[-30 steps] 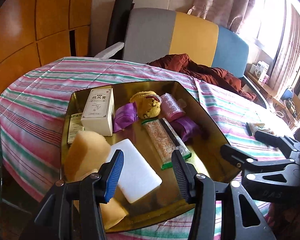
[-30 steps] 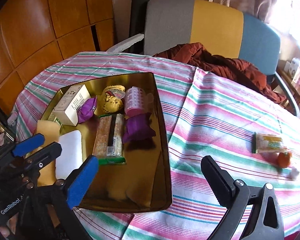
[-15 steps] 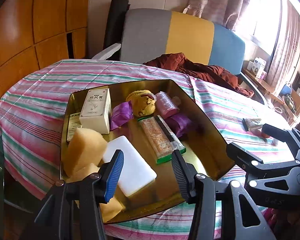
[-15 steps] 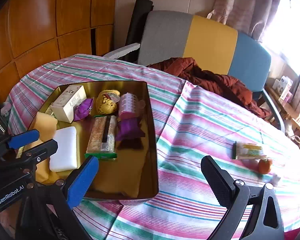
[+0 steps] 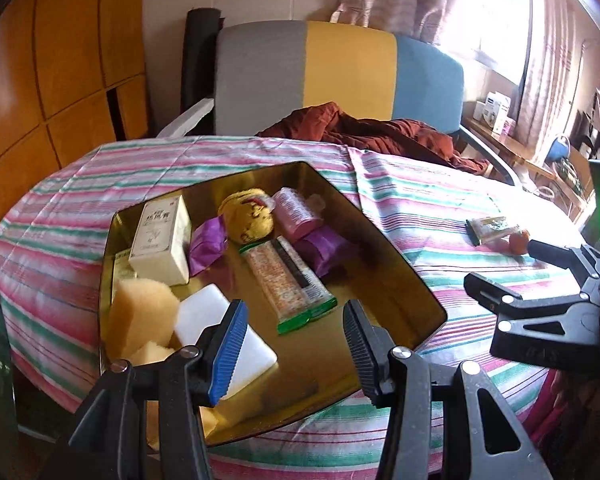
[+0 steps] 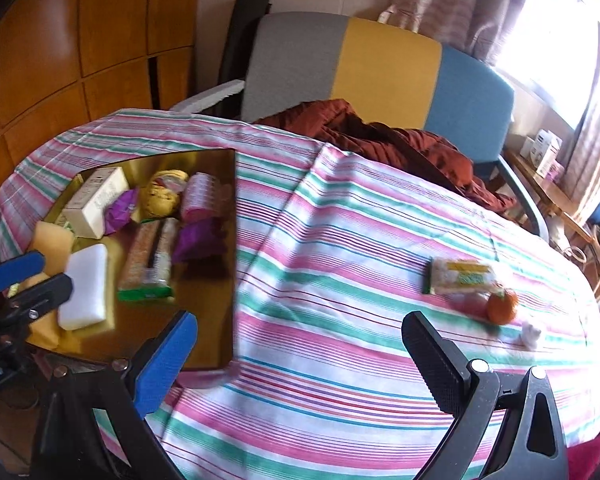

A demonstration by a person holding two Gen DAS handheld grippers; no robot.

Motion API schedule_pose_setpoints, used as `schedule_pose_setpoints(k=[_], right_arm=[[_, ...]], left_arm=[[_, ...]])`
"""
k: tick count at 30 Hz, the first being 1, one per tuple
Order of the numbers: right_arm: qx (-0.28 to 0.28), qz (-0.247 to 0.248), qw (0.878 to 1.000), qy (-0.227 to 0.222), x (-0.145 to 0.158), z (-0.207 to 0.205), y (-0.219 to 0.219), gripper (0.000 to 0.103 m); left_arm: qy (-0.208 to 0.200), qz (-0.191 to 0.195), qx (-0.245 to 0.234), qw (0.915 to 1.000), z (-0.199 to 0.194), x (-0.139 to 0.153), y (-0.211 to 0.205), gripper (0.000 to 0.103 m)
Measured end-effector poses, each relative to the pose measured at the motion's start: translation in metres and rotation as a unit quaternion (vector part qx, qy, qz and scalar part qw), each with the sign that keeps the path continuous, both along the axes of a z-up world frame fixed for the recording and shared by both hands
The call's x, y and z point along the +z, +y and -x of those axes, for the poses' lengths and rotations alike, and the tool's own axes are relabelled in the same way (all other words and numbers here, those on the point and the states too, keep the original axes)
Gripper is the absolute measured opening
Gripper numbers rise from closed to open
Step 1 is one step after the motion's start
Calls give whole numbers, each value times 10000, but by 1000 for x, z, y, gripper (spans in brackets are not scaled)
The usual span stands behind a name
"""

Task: Organize objects
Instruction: 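Withdraw both grippers from the tray toward the remaining items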

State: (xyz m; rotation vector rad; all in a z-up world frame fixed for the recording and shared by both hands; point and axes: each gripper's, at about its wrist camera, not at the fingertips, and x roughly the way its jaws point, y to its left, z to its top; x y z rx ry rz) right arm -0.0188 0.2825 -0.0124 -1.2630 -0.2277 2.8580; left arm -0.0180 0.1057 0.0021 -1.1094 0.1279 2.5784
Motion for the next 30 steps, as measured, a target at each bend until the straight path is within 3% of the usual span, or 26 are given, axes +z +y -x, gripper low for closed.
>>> schedule_pose_setpoints(k=[15, 30], right_arm=[[-1200, -117, 9926, -154, 8, 8, 126, 103], [-2774, 122, 9604, -243, 3, 18, 292, 103]], left_arm=[[244, 219, -711, 9969, -3, 11, 55, 50], [167, 427, -1470, 9881, -10, 7, 123, 50]])
